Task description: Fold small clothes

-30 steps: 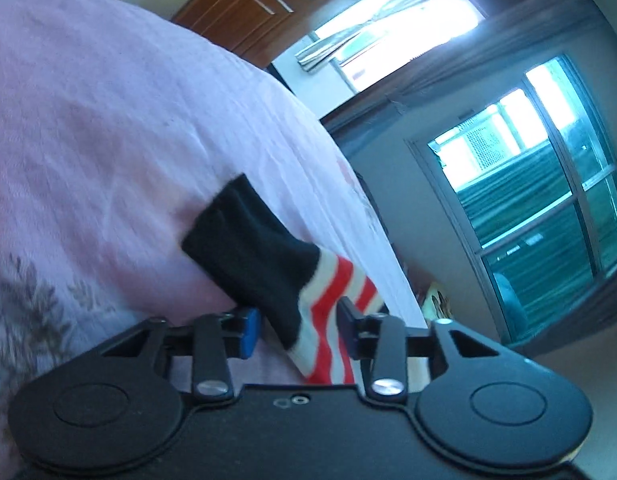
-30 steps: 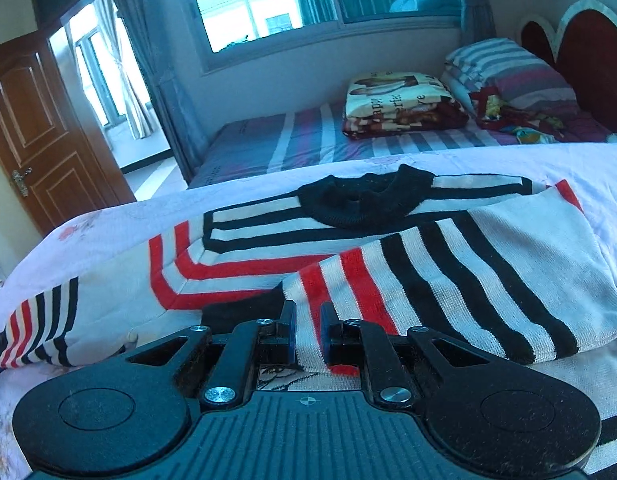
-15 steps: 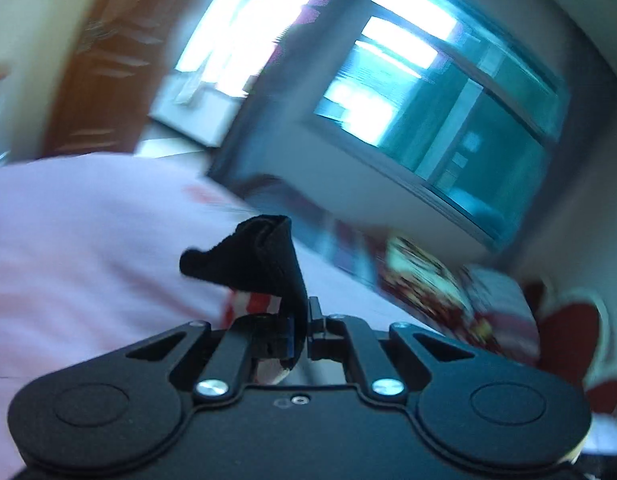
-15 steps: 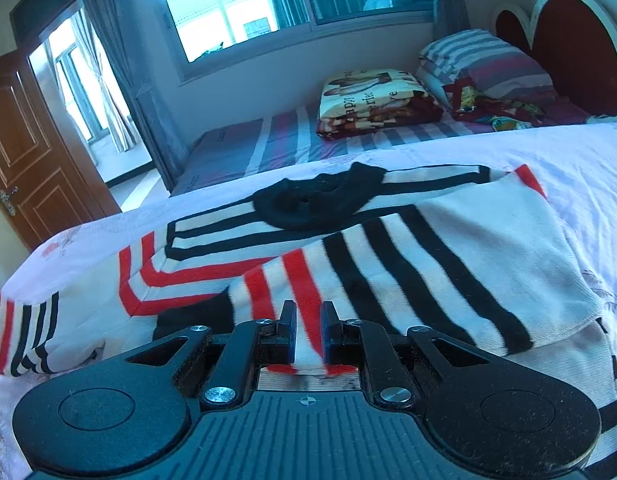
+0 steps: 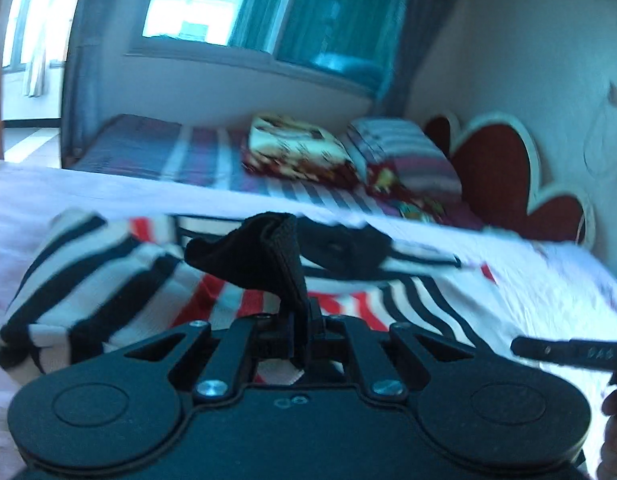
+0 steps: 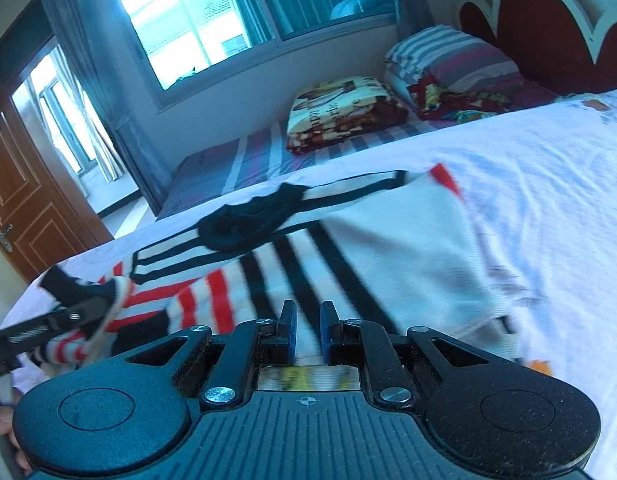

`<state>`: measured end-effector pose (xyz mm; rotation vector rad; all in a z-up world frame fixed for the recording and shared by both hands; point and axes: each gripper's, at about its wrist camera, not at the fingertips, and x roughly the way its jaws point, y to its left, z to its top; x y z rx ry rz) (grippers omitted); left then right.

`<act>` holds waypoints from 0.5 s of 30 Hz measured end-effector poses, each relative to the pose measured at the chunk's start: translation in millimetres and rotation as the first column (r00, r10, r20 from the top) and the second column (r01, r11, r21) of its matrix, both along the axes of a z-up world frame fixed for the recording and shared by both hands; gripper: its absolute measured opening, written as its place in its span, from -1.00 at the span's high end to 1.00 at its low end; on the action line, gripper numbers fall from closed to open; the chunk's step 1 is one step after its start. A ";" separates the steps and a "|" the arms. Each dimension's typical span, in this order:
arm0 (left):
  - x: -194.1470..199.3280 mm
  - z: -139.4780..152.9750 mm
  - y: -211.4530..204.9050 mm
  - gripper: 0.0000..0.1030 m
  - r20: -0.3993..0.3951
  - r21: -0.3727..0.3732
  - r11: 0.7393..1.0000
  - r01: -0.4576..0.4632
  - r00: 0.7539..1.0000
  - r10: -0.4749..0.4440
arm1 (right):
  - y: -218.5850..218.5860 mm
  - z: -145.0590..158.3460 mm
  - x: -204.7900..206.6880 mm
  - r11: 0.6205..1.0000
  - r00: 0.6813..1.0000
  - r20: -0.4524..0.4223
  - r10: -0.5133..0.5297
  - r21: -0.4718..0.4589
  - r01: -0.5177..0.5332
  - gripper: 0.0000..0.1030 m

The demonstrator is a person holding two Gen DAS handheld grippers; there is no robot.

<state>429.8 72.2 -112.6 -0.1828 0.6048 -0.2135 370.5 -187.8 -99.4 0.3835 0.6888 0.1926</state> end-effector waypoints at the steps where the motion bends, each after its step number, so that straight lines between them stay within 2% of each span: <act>1: 0.7 -3.0 -11.5 0.92 -0.007 0.012 1.000 0.019 1.000 -0.019 | -6.6 -0.4 -0.9 1.000 1.000 -0.003 -0.005 0.001 0.005 0.77; 6: 6.6 -20.1 -46.8 0.91 -0.065 0.069 0.993 0.093 0.994 -0.089 | -33.7 -3.1 -4.9 0.999 0.999 -0.017 -0.035 0.023 0.035 0.76; 7: 8.2 -25.5 -54.5 0.83 -0.093 0.080 0.989 0.124 0.989 -0.117 | -38.4 -3.6 -5.3 0.998 0.999 -0.022 -0.044 0.037 0.044 0.76; 8: 9.5 -29.9 -63.7 0.52 -0.118 0.098 0.983 0.157 0.982 -0.145 | -42.0 -3.7 -5.3 0.997 0.998 -0.026 -0.055 0.048 0.056 0.76; 9: 9.1 -34.1 -72.8 0.28 -0.125 0.124 0.974 0.191 0.977 -0.175 | -45.3 -3.9 -4.6 0.996 0.997 -0.030 -0.067 0.062 0.068 0.64; 10: 4.2 -34.1 -79.8 -0.23 -0.107 0.139 0.962 0.235 0.969 -0.221 | -47.7 -4.1 -2.7 0.994 0.996 -0.037 -0.078 0.078 0.080 -0.14; 11: -1.1 -32.9 -85.0 -0.48 -0.092 0.146 0.952 0.268 0.962 -0.257 | -49.6 -3.5 -2.6 0.991 0.995 -0.036 -0.093 0.093 0.096 -0.59; 12: -7.0 -29.9 -84.8 -0.46 -0.082 0.148 0.948 0.281 0.959 -0.272 | -50.5 -1.9 -3.5 0.988 0.995 -0.009 -0.102 0.112 0.103 -0.81; 14: -22.5 -22.5 -67.9 -0.37 -0.065 0.147 0.956 0.252 0.967 -0.245 | -45.8 1.9 -1.3 0.991 0.999 0.017 -0.049 0.125 0.046 -0.78; 15: -34.4 -19.4 -53.1 -0.31 -0.045 0.140 0.966 0.216 0.976 -0.212 | -42.0 3.3 0.1 0.991 1.000 0.021 -0.017 0.131 0.014 -0.58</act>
